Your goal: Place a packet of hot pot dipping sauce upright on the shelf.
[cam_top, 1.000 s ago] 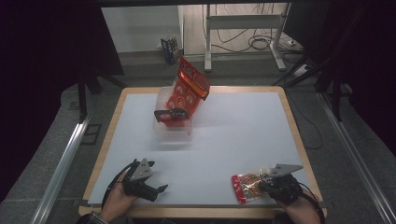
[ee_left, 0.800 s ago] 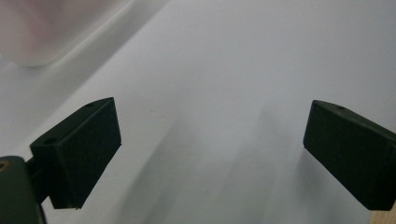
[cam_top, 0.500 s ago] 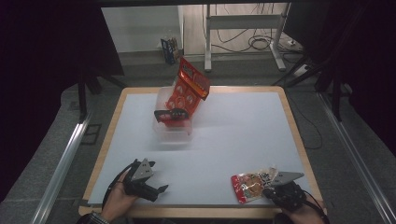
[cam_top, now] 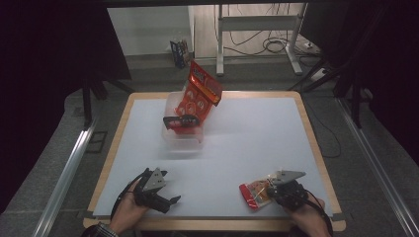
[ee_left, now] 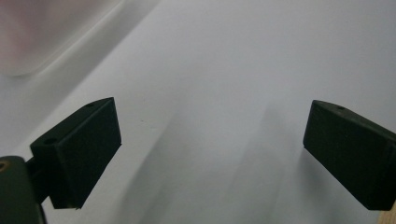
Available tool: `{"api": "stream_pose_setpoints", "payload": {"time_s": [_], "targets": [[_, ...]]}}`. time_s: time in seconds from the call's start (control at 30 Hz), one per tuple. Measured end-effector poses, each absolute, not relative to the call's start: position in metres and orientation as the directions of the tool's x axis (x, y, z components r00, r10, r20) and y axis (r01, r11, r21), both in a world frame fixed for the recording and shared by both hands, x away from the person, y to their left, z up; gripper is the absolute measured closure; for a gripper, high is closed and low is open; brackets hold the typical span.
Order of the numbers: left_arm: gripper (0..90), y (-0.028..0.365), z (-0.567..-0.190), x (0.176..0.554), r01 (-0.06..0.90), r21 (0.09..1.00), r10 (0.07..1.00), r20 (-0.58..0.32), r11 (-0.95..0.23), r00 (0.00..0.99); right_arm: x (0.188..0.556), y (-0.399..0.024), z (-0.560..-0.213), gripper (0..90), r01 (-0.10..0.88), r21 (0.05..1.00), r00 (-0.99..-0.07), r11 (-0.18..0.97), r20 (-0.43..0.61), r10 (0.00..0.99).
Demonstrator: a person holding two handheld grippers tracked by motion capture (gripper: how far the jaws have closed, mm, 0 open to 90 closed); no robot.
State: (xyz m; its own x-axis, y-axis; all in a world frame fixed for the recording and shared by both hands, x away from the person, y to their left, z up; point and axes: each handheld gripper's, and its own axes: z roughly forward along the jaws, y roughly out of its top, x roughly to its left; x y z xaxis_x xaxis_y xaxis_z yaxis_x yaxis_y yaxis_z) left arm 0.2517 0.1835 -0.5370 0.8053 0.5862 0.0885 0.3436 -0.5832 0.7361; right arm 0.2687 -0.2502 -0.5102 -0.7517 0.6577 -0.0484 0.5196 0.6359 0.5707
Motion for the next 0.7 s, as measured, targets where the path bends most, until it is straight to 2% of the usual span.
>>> {"api": "stream_pose_setpoints", "payload": {"time_s": [0.57,0.7], "targets": [[3.9,0.18,-0.537,0.252,0.335,0.729,0.58,0.104,-0.597,0.808,0.298,-0.214,-0.514,89.0,0.5,0.582,-0.753,0.641,-0.074,0.654],[3.9,0.181,-0.537,0.252,0.334,0.73,0.58,0.105,-0.597,0.808,0.302,-0.203,-0.515,89.0,0.482,0.581,-0.751,0.655,-0.111,0.651]]}}
